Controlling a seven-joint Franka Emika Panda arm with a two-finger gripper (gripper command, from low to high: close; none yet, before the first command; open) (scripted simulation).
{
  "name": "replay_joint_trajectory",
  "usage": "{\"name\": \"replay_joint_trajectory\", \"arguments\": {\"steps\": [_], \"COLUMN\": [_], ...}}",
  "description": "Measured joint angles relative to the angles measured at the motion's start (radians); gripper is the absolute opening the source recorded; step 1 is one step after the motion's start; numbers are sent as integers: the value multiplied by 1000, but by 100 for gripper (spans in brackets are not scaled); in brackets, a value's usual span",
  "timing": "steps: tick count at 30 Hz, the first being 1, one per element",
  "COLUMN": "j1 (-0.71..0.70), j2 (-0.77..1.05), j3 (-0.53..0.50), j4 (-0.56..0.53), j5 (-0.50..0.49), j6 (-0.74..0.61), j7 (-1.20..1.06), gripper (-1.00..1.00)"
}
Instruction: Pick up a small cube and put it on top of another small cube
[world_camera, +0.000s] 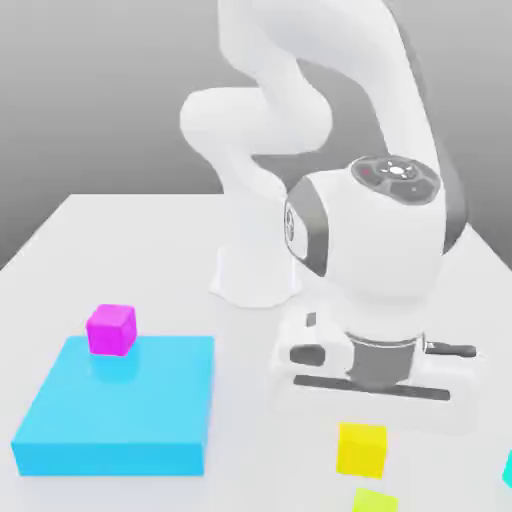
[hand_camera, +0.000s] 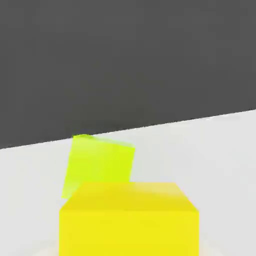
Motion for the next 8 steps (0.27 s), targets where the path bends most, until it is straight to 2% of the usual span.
{"name": "replay_joint_trajectory", "arguments": {"steps": [2, 3, 8], "j1": [15, 24, 24], "j2": [66, 99, 99], "j3": [-17, -27, -27], "j4": [15, 19, 19], "j5": [-28, -42, -42], "j6": [50, 78, 78], "j7": [8, 15, 15], "gripper": [-100, 100, 100]}}
